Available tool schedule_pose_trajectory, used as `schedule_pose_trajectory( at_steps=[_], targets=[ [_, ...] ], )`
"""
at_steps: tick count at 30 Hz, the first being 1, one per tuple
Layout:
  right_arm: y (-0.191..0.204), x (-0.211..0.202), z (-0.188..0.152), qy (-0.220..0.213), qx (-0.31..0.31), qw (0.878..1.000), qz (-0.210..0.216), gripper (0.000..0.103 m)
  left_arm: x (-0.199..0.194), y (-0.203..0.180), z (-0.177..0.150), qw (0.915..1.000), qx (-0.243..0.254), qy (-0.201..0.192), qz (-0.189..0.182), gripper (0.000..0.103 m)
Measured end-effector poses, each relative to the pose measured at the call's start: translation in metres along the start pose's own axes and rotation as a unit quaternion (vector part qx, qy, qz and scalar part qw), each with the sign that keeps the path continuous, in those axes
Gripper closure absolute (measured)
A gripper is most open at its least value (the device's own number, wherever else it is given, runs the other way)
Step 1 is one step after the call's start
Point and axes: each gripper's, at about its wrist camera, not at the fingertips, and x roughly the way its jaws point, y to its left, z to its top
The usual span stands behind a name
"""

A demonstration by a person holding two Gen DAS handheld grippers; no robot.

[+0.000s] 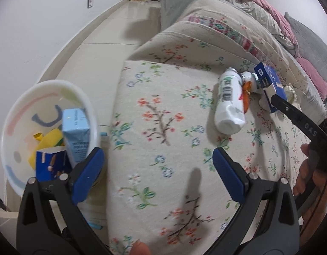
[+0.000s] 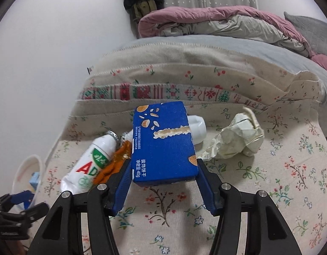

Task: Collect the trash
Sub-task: 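Grasp the blue biscuit box with the right gripper while the left grasps the white AD bottle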

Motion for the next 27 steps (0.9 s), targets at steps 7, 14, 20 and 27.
schedule_pose_trajectory(
  at_steps=[7,14,20,27],
  targets=[
    [-0.007,-0.039,-0.008,-0.026,0.007,1.0,-0.004,0.044,0.005,-0.032,0.012,0.999,0.032,-0.009,-0.029,0.002],
    [-0.026,-0.065,-0.019,-0.028,0.034,0.999,-0.012,0.044,0.02,-0.051,0.029,0.997,0.041,-0.013,-0.064,0.003],
    [-0.041,-0.076,-0.031,-0.024,0.053,0.998,-0.02,0.044,0.025,-0.056,0.045,0.9964,0.03,-0.021,-0.076,0.019],
    [-0.05,-0.08,-0.039,-0.019,0.062,0.998,-0.026,0.044,0.038,-0.065,0.048,0.9958,0.032,-0.001,-0.085,0.045]
  ],
)
